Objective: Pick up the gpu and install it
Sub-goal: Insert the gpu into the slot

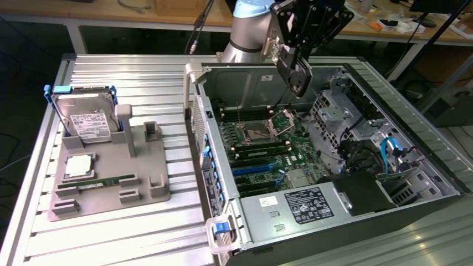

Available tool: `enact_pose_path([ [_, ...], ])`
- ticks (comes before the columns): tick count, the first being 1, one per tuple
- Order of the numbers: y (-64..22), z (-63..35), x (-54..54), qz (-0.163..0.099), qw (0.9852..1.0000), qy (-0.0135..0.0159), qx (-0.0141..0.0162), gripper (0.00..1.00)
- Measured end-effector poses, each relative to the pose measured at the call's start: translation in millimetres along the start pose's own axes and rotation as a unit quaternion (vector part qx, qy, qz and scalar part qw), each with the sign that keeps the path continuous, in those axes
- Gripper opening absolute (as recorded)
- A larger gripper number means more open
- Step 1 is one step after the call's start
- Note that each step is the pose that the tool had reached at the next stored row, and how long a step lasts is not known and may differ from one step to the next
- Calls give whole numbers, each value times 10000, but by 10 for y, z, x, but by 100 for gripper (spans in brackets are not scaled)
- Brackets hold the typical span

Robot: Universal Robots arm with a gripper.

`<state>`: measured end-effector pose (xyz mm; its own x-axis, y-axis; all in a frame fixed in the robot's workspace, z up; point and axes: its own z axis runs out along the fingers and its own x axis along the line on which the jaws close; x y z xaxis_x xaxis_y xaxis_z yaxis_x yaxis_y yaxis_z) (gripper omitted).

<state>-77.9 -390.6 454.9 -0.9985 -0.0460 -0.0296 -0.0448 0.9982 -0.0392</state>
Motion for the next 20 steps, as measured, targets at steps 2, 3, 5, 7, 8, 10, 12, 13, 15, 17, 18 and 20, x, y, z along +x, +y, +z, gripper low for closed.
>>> enact_pose_path([
  [2,0,0,-4,99,10000,4,3,27],
  [3,0,1,-16,-33,10000,-1,-1,27],
  [5,-1,0,-16,-37,10000,-1,-1,27],
  [7,-1,0,-16,-37,10000,-1,-1,27],
  [8,-1,0,-16,-37,10000,-1,-1,27],
  [10,-1,0,-16,-37,10000,-1,-1,27],
  [12,-1,0,-16,-37,10000,-1,-1,27],
  [13,-1,0,-16,-37,10000,1,-1,27],
  [15,-1,1,-31,-39,10000,41,-3,27],
  [17,-2,1,-33,-39,10000,51,-4,27],
  [18,-2,1,-33,-39,10000,51,-4,27],
  [20,-1,1,-33,-39,10000,51,-4,27],
])
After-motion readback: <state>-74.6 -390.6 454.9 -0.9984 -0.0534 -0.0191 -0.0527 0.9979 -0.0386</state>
